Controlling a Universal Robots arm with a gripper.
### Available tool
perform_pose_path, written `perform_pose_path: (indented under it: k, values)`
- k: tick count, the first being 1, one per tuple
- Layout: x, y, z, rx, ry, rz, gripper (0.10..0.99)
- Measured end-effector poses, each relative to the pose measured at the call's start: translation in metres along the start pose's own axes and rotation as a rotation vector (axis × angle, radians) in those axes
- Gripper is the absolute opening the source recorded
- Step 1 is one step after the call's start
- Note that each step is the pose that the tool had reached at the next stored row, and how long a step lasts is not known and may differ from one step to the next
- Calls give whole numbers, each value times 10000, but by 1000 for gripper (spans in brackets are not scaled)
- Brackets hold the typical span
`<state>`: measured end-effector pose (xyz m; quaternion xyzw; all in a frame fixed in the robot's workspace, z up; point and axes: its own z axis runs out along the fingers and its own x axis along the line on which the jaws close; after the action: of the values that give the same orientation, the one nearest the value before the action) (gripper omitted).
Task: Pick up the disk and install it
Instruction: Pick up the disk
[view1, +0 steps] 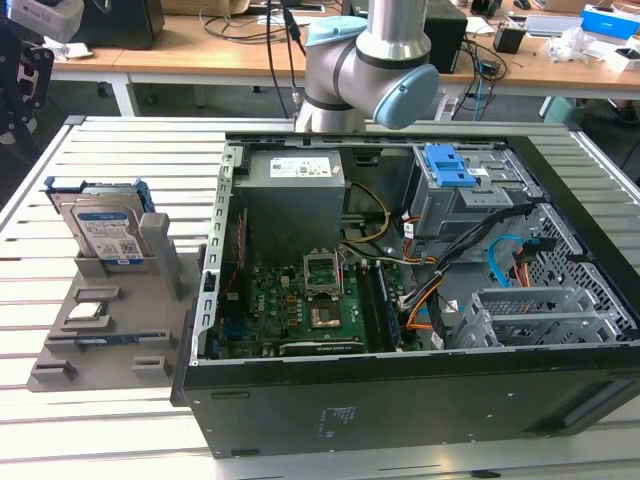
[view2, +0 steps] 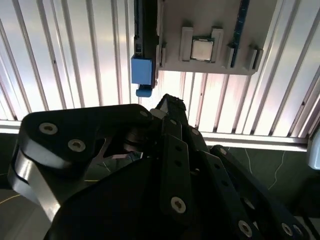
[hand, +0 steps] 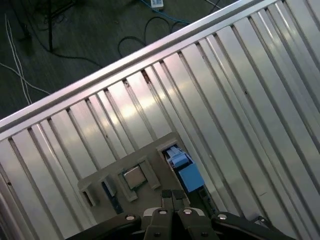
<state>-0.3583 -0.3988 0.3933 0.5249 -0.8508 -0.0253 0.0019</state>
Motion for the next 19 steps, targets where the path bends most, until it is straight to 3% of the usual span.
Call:
perform_pose_path:
  k: [12, 19]
  values:
    - [0, 0, 0, -45, 88, -1953, 106]
    - [0, 0, 0, -65, 125, -2796, 106]
